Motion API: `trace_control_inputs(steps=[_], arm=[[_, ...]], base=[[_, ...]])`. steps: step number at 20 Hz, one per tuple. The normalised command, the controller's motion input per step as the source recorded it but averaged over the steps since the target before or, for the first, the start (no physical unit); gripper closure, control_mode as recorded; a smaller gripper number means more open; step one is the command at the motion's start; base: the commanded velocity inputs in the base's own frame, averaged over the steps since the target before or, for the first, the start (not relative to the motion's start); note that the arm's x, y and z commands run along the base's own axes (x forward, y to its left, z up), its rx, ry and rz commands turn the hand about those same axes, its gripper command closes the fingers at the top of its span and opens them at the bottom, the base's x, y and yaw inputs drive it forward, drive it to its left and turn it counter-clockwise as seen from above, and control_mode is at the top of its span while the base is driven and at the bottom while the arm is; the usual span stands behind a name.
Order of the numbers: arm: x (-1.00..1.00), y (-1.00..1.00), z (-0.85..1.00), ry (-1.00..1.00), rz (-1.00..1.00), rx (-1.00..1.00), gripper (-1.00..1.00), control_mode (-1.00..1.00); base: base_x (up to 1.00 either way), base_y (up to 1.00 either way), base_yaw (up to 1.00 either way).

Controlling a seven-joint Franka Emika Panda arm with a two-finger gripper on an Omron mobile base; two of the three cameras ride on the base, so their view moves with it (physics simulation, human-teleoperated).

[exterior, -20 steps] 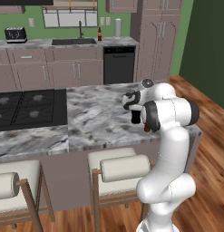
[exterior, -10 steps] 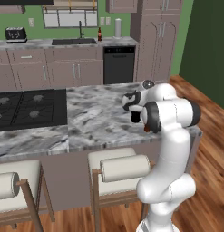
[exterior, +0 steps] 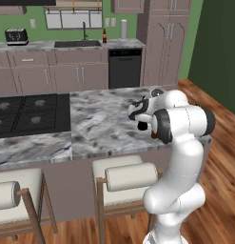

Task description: Place the large bottle from the dining counter next to the other large bottle outside the sink, and place the small bottle from the dining counter next to the other small bottle inside the sink.

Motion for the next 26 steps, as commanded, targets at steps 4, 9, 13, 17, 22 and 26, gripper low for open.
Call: trace_control_inputs(steps=[4, 9, 13, 17, 22, 26], arm=[[0.00, 0.00, 0.05, -0.04, 0.00, 0.00, 1.00, -1.00], [0.00, 0.00, 0.00, 0.00, 0.00, 0.00, 1.00, -1.00], [0.00, 0.00, 0.00, 0.00, 0.00, 0.00, 1.00, -1.00], [0.00, 0.00, 0.00, 0.00, 0.00, 0.00, 1.00, 1.00], [0.00, 0.00, 0.00, 0.00, 0.00, 0.00, 1.00, 1.00], [0.00, 0.00, 0.00, 0.00, 0.00, 0.00, 1.00, 1.00]], base=[[0.00, 0.00, 0.00], [0.00, 0.00, 0.00], [0.00, 0.00, 0.00], [0.00, 0.00, 0.00], [0.00, 0.05, 0.00], [0.00, 0.38, 0.00]])
